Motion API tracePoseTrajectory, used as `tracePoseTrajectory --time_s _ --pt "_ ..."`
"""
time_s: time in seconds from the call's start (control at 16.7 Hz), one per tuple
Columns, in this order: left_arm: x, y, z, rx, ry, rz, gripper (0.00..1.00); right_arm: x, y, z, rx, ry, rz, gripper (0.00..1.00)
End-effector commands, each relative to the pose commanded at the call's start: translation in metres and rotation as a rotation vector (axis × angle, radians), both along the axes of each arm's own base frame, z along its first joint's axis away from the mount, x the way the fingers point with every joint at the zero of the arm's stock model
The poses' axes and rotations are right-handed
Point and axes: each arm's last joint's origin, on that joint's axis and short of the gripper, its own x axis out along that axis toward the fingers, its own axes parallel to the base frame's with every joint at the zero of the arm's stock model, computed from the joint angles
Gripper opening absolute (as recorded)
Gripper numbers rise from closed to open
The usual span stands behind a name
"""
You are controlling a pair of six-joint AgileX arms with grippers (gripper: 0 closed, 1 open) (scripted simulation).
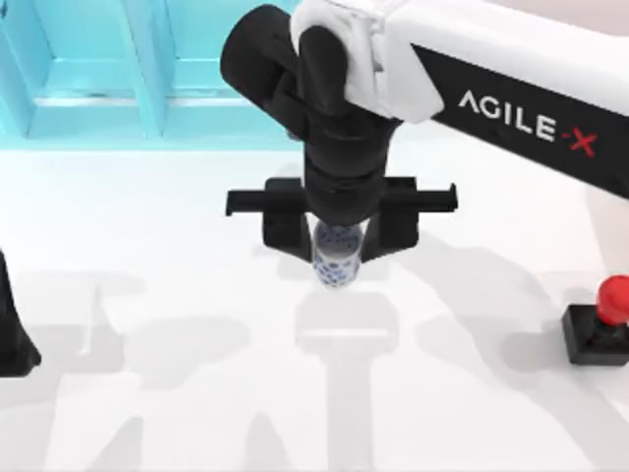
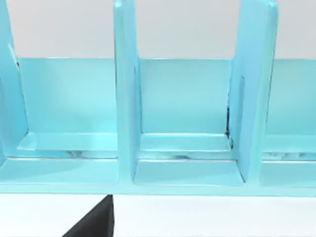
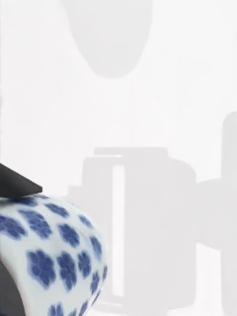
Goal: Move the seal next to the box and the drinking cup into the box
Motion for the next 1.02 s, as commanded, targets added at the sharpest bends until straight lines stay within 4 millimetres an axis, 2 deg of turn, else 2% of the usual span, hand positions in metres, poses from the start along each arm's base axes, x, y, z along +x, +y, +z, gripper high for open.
tracePoseTrajectory --time_s 0.12,0.48,0.6,0.78,1.02 --pt "0.000 0.000 0.000 0.000 0.000 0.000 1.00 -0.002 -0.011 0.007 -0.004 0.004 0.001 0.00" --pt "0.000 0.000 0.000 0.000 0.000 0.000 1.00 -0.002 -0.013 0.010 0.003 -0.002 0.007 0.00" --pt "0.000 0.000 0.000 0.000 0.000 0.000 1.00 0.005 -0.029 0.017 0.018 -0.014 0.016 0.00" --pt "0.000 0.000 0.000 0.000 0.000 0.000 1.00 0.026 -0.081 0.025 0.020 -0.021 0.031 0.00" --pt "0.000 0.000 0.000 0.000 0.000 0.000 1.00 0.050 -0.182 0.027 0.000 -0.011 0.036 0.00"
